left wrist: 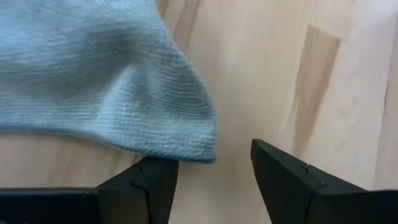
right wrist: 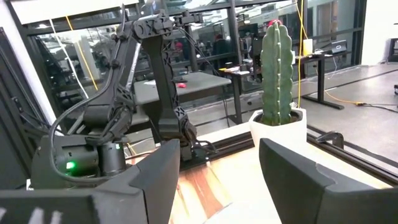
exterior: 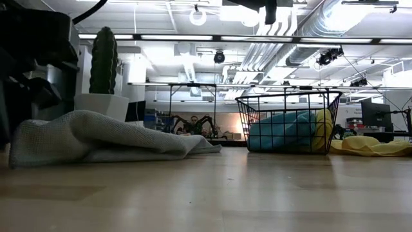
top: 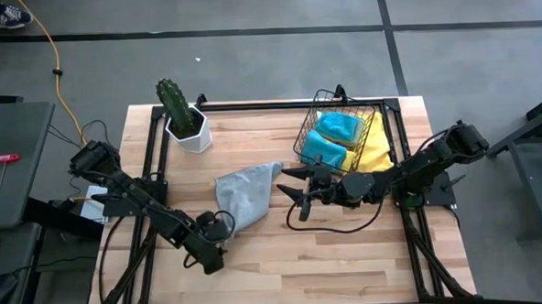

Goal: Fold microfiber towels
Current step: Fold the gray microfiber towel

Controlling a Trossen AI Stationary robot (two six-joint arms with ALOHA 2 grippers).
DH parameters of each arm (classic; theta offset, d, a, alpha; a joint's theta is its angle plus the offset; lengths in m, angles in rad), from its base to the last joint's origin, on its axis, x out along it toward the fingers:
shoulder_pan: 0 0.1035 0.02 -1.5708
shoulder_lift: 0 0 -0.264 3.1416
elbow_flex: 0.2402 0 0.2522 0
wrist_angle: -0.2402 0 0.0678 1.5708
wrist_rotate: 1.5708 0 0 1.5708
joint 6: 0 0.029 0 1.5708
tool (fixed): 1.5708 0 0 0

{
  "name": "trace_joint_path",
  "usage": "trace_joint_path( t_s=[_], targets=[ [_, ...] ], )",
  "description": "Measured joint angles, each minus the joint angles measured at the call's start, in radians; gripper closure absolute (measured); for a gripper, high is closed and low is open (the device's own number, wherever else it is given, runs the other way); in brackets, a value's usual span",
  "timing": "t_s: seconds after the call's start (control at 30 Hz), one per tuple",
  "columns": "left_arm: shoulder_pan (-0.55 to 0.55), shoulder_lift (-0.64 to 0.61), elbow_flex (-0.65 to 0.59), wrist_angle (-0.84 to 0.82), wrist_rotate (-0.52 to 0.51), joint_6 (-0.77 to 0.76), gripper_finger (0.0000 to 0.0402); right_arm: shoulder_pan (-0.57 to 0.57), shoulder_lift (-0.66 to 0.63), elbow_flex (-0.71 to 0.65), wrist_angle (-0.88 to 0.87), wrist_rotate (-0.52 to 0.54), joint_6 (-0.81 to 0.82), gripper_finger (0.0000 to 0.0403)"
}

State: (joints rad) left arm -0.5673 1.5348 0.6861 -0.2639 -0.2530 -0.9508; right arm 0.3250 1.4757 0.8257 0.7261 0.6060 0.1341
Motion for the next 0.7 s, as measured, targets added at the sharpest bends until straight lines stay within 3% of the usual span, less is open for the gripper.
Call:
trace_joint_path(
  t_s=[0.3,0.43,0.57,0.7],
  targets=[
    [0.026,0.059,0.000,0.032,0.007,0.055,0.0230,0.000,0.000,0.000,0.000,0.000,0.000,0.0190],
    [0.042,0.059,0.003,0.027,0.025,0.107,0.0295,0.000,0.000,0.000,0.001,0.000,0.000,0.0190],
    [0.068,0.011,0.056,0.032,0.127,0.161,0.0387,0.000,0.000,0.000,0.001,0.000,0.000,0.0190],
    [0.082,-0.083,0.150,0.023,0.151,0.227,0.0388,0.000,0.000,0.000,-0.003,0.000,0.000,0.0190]
  ],
)
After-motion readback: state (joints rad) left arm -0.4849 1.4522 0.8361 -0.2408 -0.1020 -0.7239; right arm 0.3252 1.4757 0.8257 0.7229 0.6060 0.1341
